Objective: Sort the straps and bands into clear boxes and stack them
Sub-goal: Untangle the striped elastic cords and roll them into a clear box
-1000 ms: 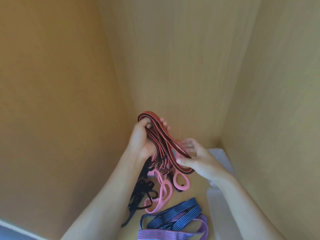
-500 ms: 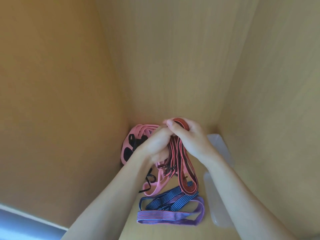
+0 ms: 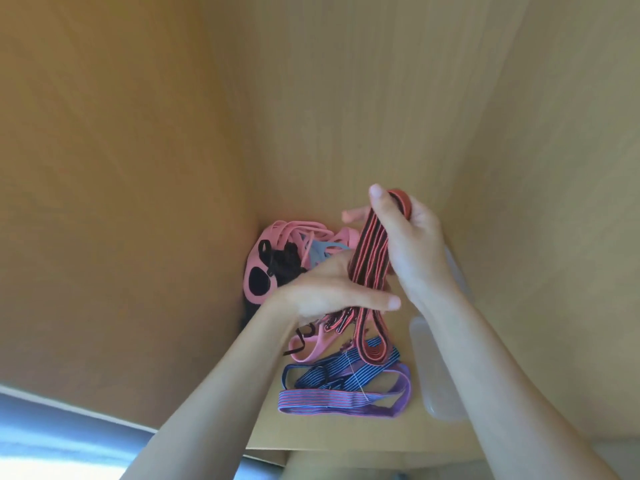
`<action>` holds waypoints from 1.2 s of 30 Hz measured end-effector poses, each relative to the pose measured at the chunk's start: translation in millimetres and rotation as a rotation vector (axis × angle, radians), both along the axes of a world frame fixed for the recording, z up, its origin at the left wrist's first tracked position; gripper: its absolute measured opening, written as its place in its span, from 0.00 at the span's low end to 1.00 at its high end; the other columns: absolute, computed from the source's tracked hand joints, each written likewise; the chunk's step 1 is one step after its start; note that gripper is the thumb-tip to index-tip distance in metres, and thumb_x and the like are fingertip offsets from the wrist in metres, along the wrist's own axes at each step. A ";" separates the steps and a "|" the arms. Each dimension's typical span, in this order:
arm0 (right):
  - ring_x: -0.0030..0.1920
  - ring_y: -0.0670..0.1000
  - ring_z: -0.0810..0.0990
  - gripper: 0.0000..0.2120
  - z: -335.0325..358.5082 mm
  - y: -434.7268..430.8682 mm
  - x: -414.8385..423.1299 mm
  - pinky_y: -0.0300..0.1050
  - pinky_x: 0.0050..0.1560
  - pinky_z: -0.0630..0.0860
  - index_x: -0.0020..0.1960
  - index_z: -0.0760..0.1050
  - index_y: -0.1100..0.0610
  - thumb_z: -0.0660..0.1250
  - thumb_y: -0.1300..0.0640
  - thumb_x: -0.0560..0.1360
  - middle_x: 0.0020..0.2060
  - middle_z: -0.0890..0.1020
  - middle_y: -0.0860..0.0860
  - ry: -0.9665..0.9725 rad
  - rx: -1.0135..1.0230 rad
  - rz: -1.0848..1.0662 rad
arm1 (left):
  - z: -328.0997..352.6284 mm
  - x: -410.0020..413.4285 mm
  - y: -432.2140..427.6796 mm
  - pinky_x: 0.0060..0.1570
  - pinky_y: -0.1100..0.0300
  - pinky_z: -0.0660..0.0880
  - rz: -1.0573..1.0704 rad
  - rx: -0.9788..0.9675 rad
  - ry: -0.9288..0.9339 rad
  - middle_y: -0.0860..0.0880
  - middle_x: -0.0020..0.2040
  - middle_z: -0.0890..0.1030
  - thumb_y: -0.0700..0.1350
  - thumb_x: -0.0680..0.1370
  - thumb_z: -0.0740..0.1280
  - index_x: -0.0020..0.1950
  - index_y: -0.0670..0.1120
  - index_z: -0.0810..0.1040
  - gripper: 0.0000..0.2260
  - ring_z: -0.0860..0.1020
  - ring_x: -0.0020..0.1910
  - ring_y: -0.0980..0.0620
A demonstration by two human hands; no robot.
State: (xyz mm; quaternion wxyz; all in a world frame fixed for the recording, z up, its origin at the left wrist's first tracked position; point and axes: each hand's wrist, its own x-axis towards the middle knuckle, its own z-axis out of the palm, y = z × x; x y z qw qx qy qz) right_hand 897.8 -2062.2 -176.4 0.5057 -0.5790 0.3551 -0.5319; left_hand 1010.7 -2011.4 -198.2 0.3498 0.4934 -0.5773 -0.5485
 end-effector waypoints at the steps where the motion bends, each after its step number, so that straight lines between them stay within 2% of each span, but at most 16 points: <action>1: 0.36 0.49 0.85 0.15 -1.0 0.7 0.4 0.45 0.39 0.80 0.35 0.79 0.47 0.68 0.41 0.76 0.35 0.86 0.51 -0.053 0.016 -0.021 | -4.5 2.1 -0.9 0.46 0.54 0.77 -0.010 -0.002 -0.064 0.49 0.36 0.79 0.37 0.70 0.73 0.38 0.46 0.76 0.07 0.77 0.36 0.50; 4: 0.27 0.48 0.80 0.16 -20.0 4.2 -5.9 0.42 0.30 0.77 0.33 0.77 0.48 0.70 0.43 0.77 0.27 0.79 0.47 -0.175 0.169 -0.093 | -23.5 11.7 -1.1 0.37 0.53 0.72 -0.015 0.014 -0.216 0.49 0.31 0.74 0.38 0.68 0.74 0.36 0.46 0.73 0.11 0.72 0.31 0.50; 6: 0.26 0.49 0.77 0.16 -46.9 6.4 -13.1 0.47 0.34 0.77 0.35 0.76 0.50 0.70 0.45 0.78 0.26 0.76 0.48 -0.251 0.349 -0.168 | -37.0 18.4 3.5 0.31 0.58 0.70 -0.018 0.003 -0.368 0.55 0.27 0.73 0.42 0.66 0.73 0.36 0.51 0.71 0.10 0.72 0.26 0.52; 8: 0.26 0.50 0.76 0.13 -82.3 10.8 -20.8 0.49 0.35 0.77 0.41 0.73 0.54 0.68 0.49 0.80 0.27 0.74 0.50 -0.337 0.568 -0.242 | -53.7 25.5 10.4 0.31 0.59 0.72 -0.051 -0.007 -0.636 0.55 0.31 0.78 0.48 0.64 0.72 0.40 0.52 0.72 0.11 0.77 0.30 0.54; 10: 0.24 0.50 0.75 0.11 -116.8 22.5 -25.0 0.45 0.30 0.77 0.44 0.71 0.55 0.66 0.52 0.82 0.27 0.72 0.52 -0.402 0.752 -0.298 | -74.5 29.6 19.9 0.32 0.59 0.71 -0.150 0.000 -0.895 0.53 0.37 0.78 0.51 0.63 0.71 0.43 0.53 0.71 0.13 0.79 0.37 0.50; 12: 0.23 0.50 0.74 0.12 -149.2 38.8 -26.5 0.42 0.26 0.75 0.44 0.70 0.57 0.65 0.53 0.83 0.28 0.72 0.53 -0.350 0.817 -0.359 | -97.4 25.5 28.6 0.36 0.57 0.71 -0.233 0.013 -1.035 0.53 0.40 0.77 0.51 0.64 0.70 0.46 0.53 0.70 0.14 0.78 0.42 0.46; 16: 0.30 0.54 0.80 0.12 -192.2 62.4 -33.1 0.48 0.36 0.76 0.44 0.71 0.58 0.64 0.52 0.82 0.28 0.78 0.53 0.116 0.535 -0.411 | -137.8 9.9 43.1 0.59 0.44 0.69 -0.305 0.005 -1.180 0.51 0.50 0.75 0.48 0.70 0.67 0.53 0.49 0.70 0.14 0.76 0.56 0.42; 18: 0.36 0.53 0.80 0.08 -200.6 67.2 -40.2 0.42 0.40 0.75 0.45 0.72 0.53 0.66 0.52 0.81 0.32 0.80 0.48 0.400 0.265 -0.369 | -153.1 6.9 49.5 0.65 0.40 0.65 -0.307 -0.039 -1.263 0.46 0.60 0.74 0.51 0.74 0.66 0.59 0.46 0.70 0.17 0.73 0.62 0.41; 20: 0.40 0.51 0.78 0.04 -206.6 66.6 -48.2 0.42 0.43 0.73 0.47 0.75 0.52 0.68 0.54 0.79 0.38 0.80 0.45 0.693 -0.026 -0.329 | -165.4 8.5 54.8 0.67 0.43 0.64 -0.280 -0.079 -1.261 0.44 0.65 0.70 0.58 0.77 0.64 0.64 0.45 0.69 0.22 0.68 0.67 0.42; 22: 0.46 0.54 0.78 0.02 -211.8 62.8 -55.1 0.50 0.48 0.75 0.49 0.78 0.55 0.67 0.57 0.79 0.45 0.81 0.48 0.930 -0.269 -0.284 | -173.8 12.6 59.7 0.70 0.46 0.63 -0.226 -0.107 -1.196 0.46 0.66 0.67 0.66 0.76 0.62 0.67 0.46 0.67 0.29 0.65 0.69 0.44; 24: 0.54 0.58 0.79 0.10 -215.0 61.1 -58.4 0.56 0.53 0.76 0.52 0.81 0.57 0.61 0.56 0.80 0.54 0.81 0.52 1.100 -0.402 -0.255 | -180.3 16.8 66.8 0.73 0.48 0.59 -0.185 -0.122 -1.150 0.48 0.69 0.65 0.73 0.72 0.60 0.73 0.47 0.63 0.40 0.62 0.71 0.46; 27: 0.64 0.59 0.75 0.18 -217.2 66.6 -55.1 0.58 0.63 0.73 0.60 0.81 0.56 0.56 0.52 0.80 0.67 0.77 0.53 1.258 -0.439 -0.149 | -189.1 19.7 79.8 0.78 0.47 0.48 -0.199 -0.121 -1.178 0.48 0.77 0.56 0.79 0.64 0.61 0.81 0.47 0.49 0.57 0.53 0.78 0.46; 30: 0.70 0.59 0.71 0.25 -220.2 71.4 -53.6 0.58 0.69 0.69 0.67 0.78 0.52 0.50 0.44 0.81 0.73 0.73 0.49 1.446 -0.320 0.025 | -202.5 18.2 90.4 0.78 0.45 0.45 -0.174 -0.138 -1.207 0.45 0.82 0.48 0.75 0.66 0.63 0.82 0.48 0.44 0.55 0.48 0.80 0.45; 32: 0.69 0.58 0.70 0.23 -221.8 72.6 -55.2 0.56 0.70 0.67 0.63 0.80 0.51 0.52 0.43 0.81 0.69 0.76 0.48 1.504 -0.264 0.082 | -205.9 17.2 94.2 0.78 0.45 0.47 -0.156 -0.165 -1.200 0.45 0.82 0.50 0.74 0.68 0.62 0.82 0.49 0.46 0.51 0.51 0.80 0.44; 34: 0.63 0.57 0.74 0.20 -217.4 72.5 -55.5 0.55 0.68 0.68 0.57 0.81 0.53 0.57 0.43 0.79 0.58 0.82 0.49 1.493 -0.272 0.040 | -206.2 17.7 95.1 0.77 0.45 0.50 -0.144 -0.208 -1.188 0.46 0.81 0.55 0.73 0.68 0.62 0.81 0.50 0.50 0.49 0.55 0.79 0.45; 36: 0.60 0.58 0.75 0.19 -213.3 70.2 -53.0 0.57 0.66 0.70 0.57 0.80 0.56 0.60 0.44 0.76 0.56 0.81 0.52 1.460 -0.300 -0.020 | -205.7 18.1 95.7 0.77 0.46 0.51 -0.143 -0.226 -1.172 0.47 0.80 0.57 0.72 0.68 0.63 0.81 0.50 0.52 0.48 0.56 0.79 0.46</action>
